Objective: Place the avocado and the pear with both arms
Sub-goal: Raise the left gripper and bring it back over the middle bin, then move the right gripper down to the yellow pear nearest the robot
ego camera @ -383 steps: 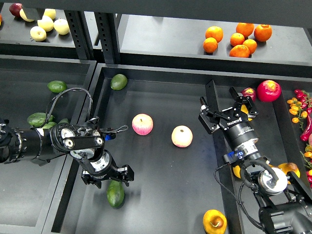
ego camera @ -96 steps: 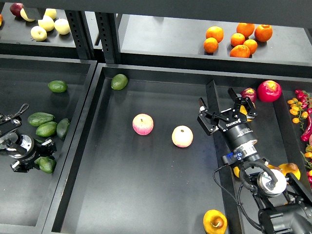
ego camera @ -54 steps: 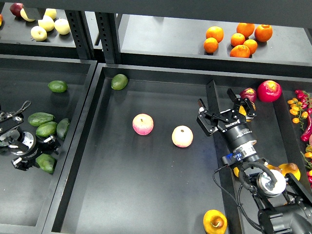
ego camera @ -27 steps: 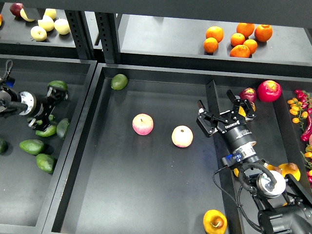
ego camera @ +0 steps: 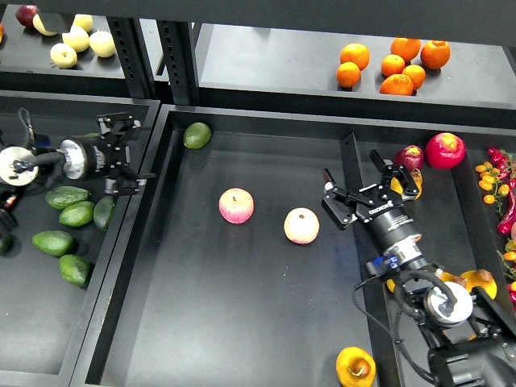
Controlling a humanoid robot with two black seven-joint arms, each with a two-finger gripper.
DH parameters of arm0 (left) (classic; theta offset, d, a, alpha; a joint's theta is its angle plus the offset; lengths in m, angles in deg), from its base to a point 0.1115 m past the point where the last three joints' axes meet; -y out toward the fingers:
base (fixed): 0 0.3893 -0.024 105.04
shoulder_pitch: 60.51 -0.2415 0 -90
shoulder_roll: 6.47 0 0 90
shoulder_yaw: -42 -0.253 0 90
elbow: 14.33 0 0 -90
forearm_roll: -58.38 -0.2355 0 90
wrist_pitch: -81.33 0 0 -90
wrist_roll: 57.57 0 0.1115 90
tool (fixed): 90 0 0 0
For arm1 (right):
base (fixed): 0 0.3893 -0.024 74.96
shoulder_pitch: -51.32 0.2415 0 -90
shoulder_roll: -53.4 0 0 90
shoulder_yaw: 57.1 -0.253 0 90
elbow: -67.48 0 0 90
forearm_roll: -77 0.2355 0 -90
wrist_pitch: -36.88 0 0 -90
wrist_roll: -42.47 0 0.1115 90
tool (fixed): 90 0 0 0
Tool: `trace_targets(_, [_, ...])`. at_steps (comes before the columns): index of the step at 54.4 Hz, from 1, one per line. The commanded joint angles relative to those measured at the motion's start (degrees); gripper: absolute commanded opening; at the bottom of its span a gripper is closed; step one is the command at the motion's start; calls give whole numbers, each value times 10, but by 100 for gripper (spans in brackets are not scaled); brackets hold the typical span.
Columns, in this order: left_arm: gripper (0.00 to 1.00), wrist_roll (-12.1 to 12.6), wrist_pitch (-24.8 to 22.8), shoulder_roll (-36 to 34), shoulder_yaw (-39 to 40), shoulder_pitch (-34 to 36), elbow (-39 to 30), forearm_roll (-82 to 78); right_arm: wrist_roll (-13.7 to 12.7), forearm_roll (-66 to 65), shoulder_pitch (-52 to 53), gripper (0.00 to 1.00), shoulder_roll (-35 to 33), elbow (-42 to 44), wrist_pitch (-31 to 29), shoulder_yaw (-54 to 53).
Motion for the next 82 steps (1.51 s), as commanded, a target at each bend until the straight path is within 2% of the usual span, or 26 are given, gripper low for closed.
trace_targets(1, [99, 0, 0, 43, 95, -28, -17, 2, -21, -1, 1, 100, -36, -1, 0, 4])
trace_targets(15, [99, 0, 0, 113, 227, -96, -76, 4, -110, -1, 35, 100, -140, -7, -24, 54])
trace_targets(27, [99, 0, 0, 151, 303, -154, -127, 5, -146, -18, 118, 100, -257, -14, -73, 200])
trace_targets(33, [99, 0, 0, 151, 321, -194, -158, 5, -176, -55, 182, 100, -304, -14, -95, 287])
trace_targets(46, [99, 0, 0, 151, 332, -259, -214, 4, -176, -130, 288, 100, -353, -13, -95, 417])
trace_targets(54, [99, 0, 0, 151, 337, -285, -230, 3, -176, -181, 329, 100, -357, -12, -95, 467])
trace_targets(65, [99, 0, 0, 151, 342, -315, -246, -2, -176, -214, 329, 100, -357, -4, -95, 472])
trace_targets(82, [99, 0, 0, 151, 336, -324, -250, -3, -176, -264, 329, 100, -356, -5, -95, 559])
